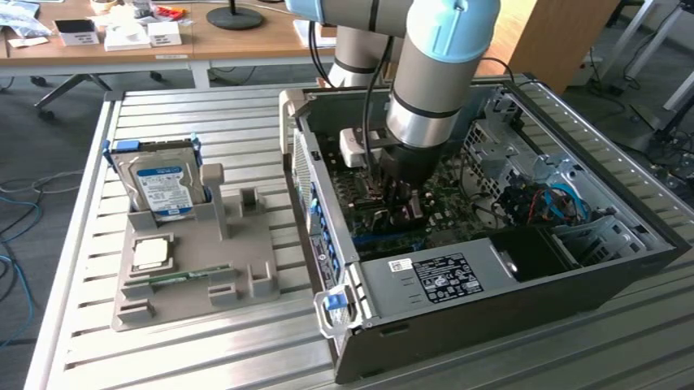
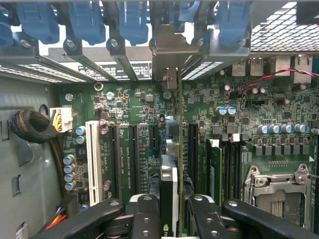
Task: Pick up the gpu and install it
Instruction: 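Insert the gpu into the slot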
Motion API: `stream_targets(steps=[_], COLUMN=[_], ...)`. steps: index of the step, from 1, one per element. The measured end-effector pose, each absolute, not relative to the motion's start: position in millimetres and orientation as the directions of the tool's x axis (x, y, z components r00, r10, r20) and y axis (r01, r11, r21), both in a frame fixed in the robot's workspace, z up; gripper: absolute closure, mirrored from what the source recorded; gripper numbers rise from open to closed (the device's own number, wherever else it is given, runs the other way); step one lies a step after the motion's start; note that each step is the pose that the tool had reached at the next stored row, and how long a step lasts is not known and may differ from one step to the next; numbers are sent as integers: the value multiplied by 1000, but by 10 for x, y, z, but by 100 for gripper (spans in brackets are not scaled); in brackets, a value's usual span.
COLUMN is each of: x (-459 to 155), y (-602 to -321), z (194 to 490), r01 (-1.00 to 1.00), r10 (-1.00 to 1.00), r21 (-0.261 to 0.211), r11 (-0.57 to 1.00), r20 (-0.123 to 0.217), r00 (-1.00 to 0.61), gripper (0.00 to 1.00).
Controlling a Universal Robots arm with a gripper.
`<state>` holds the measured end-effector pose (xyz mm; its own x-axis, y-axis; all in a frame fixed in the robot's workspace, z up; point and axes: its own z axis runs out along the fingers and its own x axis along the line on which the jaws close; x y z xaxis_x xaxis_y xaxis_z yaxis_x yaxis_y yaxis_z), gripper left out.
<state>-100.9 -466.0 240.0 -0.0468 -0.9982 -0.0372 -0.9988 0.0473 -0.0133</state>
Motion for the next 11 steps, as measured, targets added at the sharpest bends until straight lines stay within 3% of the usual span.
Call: stream_targets(steps=[11], x=[-1009], y=[-4659], z=[2396], r01=[-999], r10=[-998], r21=[-13], r11=[47], r20=[-45], r00=[-47], gripper=[73])
